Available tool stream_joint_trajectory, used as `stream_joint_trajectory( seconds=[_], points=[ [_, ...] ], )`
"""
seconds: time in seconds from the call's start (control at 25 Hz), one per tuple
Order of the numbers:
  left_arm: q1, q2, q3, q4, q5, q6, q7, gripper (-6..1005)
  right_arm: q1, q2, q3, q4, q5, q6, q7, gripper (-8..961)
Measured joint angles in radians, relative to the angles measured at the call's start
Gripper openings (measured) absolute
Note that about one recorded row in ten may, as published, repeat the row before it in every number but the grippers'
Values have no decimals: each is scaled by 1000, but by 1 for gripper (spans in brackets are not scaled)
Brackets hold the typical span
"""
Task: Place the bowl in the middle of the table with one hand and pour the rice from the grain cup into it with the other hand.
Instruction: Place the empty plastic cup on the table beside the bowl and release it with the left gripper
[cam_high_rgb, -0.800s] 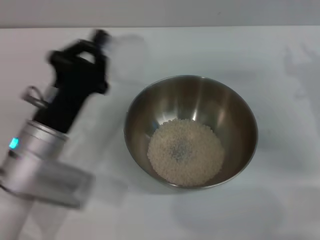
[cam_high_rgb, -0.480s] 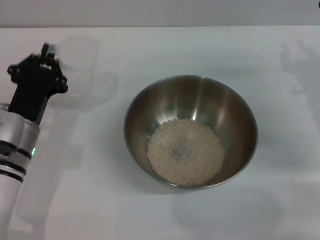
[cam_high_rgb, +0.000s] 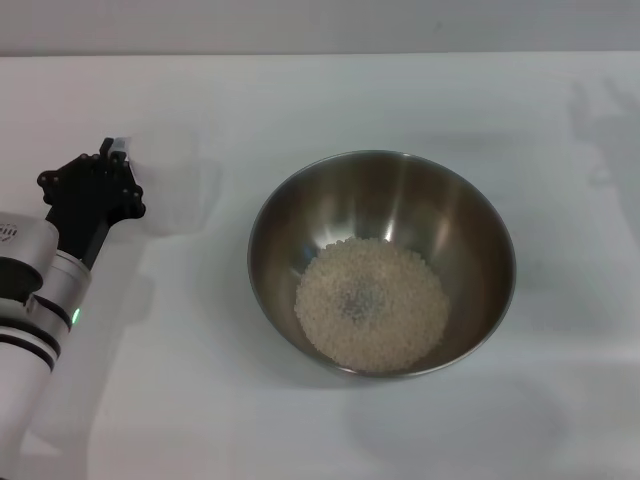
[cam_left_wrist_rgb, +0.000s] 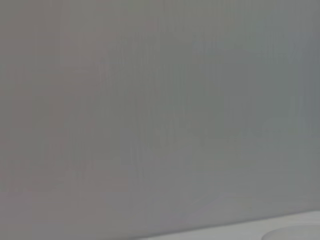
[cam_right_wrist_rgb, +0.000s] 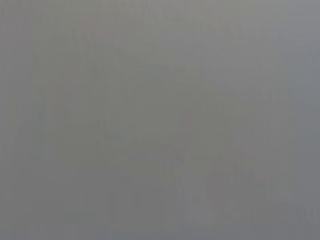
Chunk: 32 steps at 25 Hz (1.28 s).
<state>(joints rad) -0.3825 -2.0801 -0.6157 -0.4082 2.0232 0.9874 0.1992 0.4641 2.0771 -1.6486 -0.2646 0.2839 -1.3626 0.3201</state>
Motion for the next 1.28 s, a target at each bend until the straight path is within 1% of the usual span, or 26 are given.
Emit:
stream_joint_trajectory(
  seconds=[0.32, 0.56, 0.72, 1.0, 1.04, 1.08, 1.28],
  points=[
    [-1, 0, 4, 6, -3, -8, -5, 28, -12, 0, 0, -2, 0, -10, 2, 435],
    [13, 1, 14, 7, 4, -10, -12, 38, -23, -2, 0, -6, 0, -11, 25, 435],
    [22, 3, 32, 7, 5, -10, -12, 109, -28, -4, 0, -12, -3, -12, 25, 435],
    [53, 4, 36, 8, 5, -2, -13, 232, -30, -5, 0, -11, -6, -10, 25, 436],
    [53, 4, 36, 8, 5, -2, -13, 282, -30, -5, 0, -11, -7, -8, 25, 436],
    [66, 5, 36, 8, 5, 1, -13, 333, -30, -6, 0, -11, -7, -7, 25, 436],
    [100, 7, 41, -1, 5, 27, -15, 342, -28, -7, 0, -6, -7, 1, 19, 436]
  ],
)
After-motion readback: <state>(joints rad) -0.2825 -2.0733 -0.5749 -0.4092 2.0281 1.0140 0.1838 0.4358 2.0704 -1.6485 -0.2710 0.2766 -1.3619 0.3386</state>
